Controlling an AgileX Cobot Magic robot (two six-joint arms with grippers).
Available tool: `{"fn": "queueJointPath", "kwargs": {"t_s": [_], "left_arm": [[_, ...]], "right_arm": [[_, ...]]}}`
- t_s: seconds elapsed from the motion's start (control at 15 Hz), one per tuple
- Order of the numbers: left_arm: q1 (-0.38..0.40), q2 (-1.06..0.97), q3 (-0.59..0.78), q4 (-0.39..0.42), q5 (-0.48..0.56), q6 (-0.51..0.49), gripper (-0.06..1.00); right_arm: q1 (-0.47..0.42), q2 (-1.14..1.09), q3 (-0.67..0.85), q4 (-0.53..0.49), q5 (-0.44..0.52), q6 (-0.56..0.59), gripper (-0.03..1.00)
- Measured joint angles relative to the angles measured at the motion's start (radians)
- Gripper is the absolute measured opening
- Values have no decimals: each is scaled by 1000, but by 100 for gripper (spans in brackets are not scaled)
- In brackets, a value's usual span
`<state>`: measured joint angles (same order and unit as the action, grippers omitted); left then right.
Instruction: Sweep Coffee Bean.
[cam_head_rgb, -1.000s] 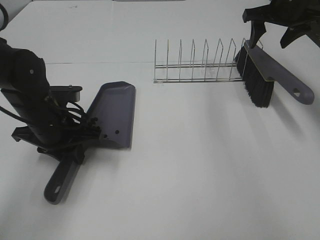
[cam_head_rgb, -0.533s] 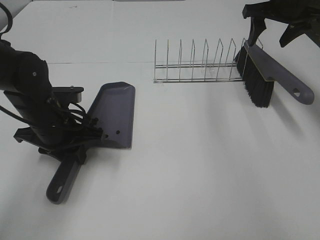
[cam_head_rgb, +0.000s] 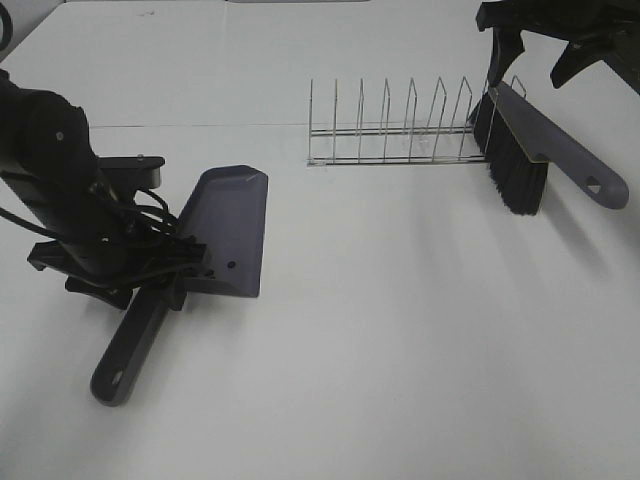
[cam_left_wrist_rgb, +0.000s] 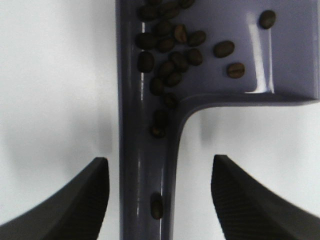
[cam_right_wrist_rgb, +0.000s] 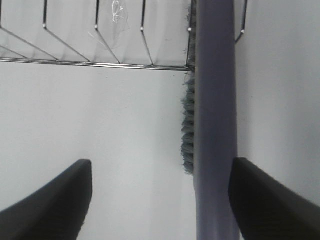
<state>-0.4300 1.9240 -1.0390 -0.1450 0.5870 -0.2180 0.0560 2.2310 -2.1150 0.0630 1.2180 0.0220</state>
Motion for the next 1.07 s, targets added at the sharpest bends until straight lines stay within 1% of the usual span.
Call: {"fn": "queueJointPath", "kwargs": {"t_s": [0.27, 0.33, 0.4, 0.6, 0.8, 0.87, 0.93, 1.0, 1.07], "left_arm": [[0, -141, 0, 58, 117, -4, 56], [0, -252, 0, 79, 201, -18, 56], [0, -320, 0, 85, 246, -22, 56], [0, -515, 0, 93, 385, -25, 56], [0, -704, 1, 114, 504, -25, 56], [0, -760, 2, 137, 531, -25, 56], [0, -791, 9, 145, 535, -25, 56], [0, -884, 64, 177, 540, -25, 56], [0, -952, 113, 186, 544, -25, 56]], "right_arm": [[64, -75, 0, -14, 2, 0, 63], [84, -153, 27, -13, 0, 0, 63], [86, -203, 74, -13, -1, 0, 63], [86, -394, 285, -18, 0, 0, 63], [86, -610, 579, -18, 0, 0, 63], [86, -695, 685, -18, -1, 0, 63], [86, -730, 733, -18, -1, 0, 63], [86, -862, 902, -18, 1, 0, 63], [86, -959, 994, -18, 2, 0, 63]]}}
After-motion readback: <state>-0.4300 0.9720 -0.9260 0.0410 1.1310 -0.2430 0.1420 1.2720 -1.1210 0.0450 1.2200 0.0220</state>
